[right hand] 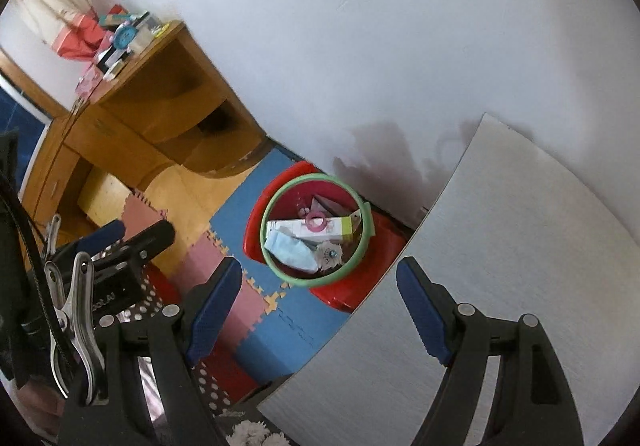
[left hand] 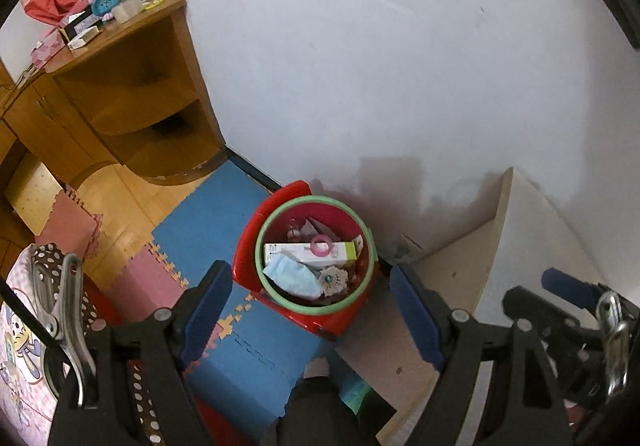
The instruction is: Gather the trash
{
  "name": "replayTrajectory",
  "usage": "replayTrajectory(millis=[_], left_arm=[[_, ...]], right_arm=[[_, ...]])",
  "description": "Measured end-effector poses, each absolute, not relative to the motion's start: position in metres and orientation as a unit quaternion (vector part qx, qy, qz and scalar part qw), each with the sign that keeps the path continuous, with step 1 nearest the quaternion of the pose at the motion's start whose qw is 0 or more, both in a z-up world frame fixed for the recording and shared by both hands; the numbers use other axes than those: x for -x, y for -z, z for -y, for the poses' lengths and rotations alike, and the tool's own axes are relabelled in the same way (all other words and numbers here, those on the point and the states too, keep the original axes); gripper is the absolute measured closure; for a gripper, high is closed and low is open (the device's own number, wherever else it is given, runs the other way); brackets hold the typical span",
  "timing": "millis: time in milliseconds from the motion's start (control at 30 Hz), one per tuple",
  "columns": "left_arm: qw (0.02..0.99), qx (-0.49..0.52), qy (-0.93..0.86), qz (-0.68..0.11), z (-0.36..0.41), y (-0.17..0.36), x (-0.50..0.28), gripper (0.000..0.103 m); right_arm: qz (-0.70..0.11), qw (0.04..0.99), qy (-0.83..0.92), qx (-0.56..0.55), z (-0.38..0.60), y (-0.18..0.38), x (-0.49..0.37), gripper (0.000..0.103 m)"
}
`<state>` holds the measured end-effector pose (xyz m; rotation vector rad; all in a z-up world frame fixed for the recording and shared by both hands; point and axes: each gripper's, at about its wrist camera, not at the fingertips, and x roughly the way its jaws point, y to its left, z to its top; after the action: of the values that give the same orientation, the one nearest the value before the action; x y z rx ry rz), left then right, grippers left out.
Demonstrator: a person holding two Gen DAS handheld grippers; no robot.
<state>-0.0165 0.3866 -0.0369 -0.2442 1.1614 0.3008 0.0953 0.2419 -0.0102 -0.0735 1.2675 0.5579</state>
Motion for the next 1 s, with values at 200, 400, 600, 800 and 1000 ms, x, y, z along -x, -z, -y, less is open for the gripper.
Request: replayTrajectory(millis=[200,400,600,800,1000], left_arm=[[0.816,0.114,-0.143,-0.549,-0.386,0.039,0.014,0.018],[0.815,0.117,-0.143,-0.549,-0.389,0.041,0.014,0.018],[0.815,0.114,-0.14,-0.551,-0.387,0.041,0.013,0.018],[0.814,0.115,-0.136,-0.553,-0.386,0.044,0.011,0.018],[0.814,0.115,-0.135,-0.554,-0.387,0.045,0.012,0.018]], right_arm=[[-0.586,0.765,-0.264,0.039,-0.244,0.014,-0.097,0.022],[-0.591,0.761,-0.266,0.04,-0.243,0.018,-0.098,0.022],[-0.593,0.759,-0.265,0.039,-0.243,0.019,-0.099,0.022],[-0.597,0.757,-0.263,0.037,-0.243,0.022,-0.097,0.022],[-0.597,0.757,-0.263,0.036,-0.242,0.022,-0.096,0.022]])
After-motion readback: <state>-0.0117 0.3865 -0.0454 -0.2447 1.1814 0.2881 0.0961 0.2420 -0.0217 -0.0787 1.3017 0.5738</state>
